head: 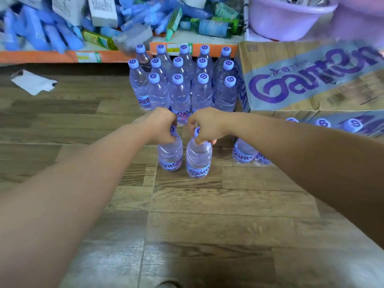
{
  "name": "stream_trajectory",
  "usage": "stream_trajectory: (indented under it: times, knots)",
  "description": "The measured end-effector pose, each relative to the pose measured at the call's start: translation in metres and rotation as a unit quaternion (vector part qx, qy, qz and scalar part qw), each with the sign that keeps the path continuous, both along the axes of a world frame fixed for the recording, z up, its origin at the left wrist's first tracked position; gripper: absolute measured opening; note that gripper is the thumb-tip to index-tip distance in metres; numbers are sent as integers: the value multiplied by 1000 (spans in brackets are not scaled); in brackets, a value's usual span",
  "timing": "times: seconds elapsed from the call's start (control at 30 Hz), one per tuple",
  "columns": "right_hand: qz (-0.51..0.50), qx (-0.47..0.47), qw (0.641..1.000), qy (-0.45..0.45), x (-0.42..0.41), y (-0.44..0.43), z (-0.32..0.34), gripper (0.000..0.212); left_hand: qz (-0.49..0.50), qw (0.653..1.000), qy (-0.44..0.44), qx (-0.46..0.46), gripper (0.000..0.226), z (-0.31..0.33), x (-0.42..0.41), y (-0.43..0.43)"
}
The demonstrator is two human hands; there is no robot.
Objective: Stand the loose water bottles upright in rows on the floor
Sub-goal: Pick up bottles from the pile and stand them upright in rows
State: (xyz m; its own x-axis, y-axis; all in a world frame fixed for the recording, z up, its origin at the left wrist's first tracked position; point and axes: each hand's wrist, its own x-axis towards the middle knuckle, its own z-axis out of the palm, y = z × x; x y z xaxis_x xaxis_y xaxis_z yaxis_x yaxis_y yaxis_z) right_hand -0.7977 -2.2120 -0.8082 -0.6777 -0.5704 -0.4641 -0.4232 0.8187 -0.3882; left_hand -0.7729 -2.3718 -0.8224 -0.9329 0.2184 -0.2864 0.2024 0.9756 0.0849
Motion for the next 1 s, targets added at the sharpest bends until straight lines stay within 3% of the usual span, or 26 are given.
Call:
stream_trajectory:
  times: [0.13,0.4,0.5,0.7,1.0]
  knots:
    - [9,17,999,-43,24,37,6,22,-40,998,-37,4,34,3,17,42]
    - [3,69,998,3,48,131,15,17,-116,992,-45,-16,20,19,32,128]
    - [-41,54,998,21,49,160,14,19,-120,992,-37,-21,27,21,31,153]
    - [-92,16,993,66,48,200,7,28,-135,989,-32,-46,20,7,29,183]
    - [-117,-10,991,64,42,217,-6,25,-121,992,-28,4,18,-5,24,208]
